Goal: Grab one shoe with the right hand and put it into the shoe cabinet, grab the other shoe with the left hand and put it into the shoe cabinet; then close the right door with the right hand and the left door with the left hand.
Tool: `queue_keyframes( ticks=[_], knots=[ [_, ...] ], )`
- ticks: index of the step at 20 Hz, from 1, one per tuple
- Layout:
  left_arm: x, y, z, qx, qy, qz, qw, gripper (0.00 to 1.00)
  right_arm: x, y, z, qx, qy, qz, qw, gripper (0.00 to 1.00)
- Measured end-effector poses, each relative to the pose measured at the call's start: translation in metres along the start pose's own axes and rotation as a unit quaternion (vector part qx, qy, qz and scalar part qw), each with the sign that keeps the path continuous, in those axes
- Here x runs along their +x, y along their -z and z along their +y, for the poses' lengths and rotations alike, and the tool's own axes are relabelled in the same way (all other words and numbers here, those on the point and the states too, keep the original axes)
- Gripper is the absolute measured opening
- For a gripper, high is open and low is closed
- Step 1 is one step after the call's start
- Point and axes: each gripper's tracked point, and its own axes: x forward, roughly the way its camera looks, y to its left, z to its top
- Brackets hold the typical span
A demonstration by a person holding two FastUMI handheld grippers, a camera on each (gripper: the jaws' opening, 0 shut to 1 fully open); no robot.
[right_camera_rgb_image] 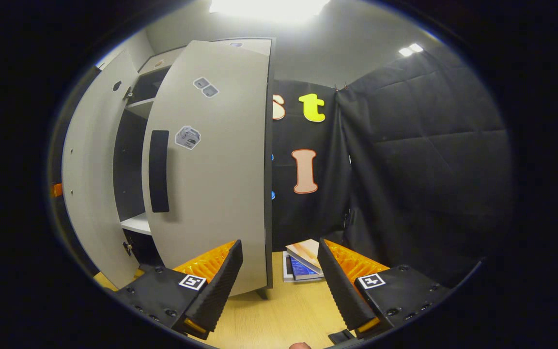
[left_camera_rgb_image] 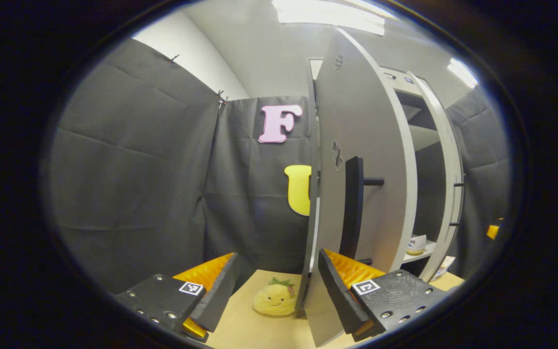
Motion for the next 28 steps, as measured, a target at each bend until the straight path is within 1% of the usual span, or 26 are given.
queue_keyframes(
  ticks=[4,8,12,14,19,21,23,25,27,28],
  knots=[
    [0.001,0.002,-0.012,-0.01,0.025,0.003,1.0,0.94,-0.003,0.0,-0.005,0.0,0.005,0.0,1.0,0.98],
    [0.008,0.006,-0.061,-0.021,0.062,0.002,0.998,0.94,-0.004,0.0,-0.009,-0.003,0.008,0.0,1.0,0.98],
    [0.022,0.004,-0.092,-0.025,0.084,-0.002,0.996,0.94,-0.007,0.002,-0.016,-0.003,0.013,-0.001,1.0,0.98],
    [0.027,0.006,-0.115,-0.03,0.102,-0.001,0.994,0.94,-0.007,0.005,-0.02,-0.003,0.016,0.002,1.0,0.98],
    [0.045,0.011,-0.159,-0.023,0.132,0.003,0.991,0.94,-0.01,0.008,-0.02,0.001,0.018,0.005,1.0,0.98],
    [0.054,0.007,-0.161,-0.009,0.122,0.0,0.993,0.93,-0.009,0.007,-0.017,0.003,0.017,0.003,1.0,0.98],
    [0.059,0.006,-0.161,-0.011,0.127,0.002,0.992,0.93,-0.012,0.007,-0.011,0.003,0.012,0.002,1.0,0.98],
    [0.056,0.01,-0.158,-0.007,0.128,0.011,0.992,0.94,-0.013,0.006,-0.004,0.005,0.007,0.001,1.0,0.98],
    [0.045,0.005,-0.149,0.002,0.13,0.008,0.991,0.95,-0.018,-0.002,0.007,0.003,-0.004,-0.008,1.0,0.98],
    [0.035,0.004,-0.141,0.008,0.13,0.006,0.991,0.93,-0.023,-0.009,0.011,-0.002,-0.008,-0.018,1.0,0.98]
  ],
)
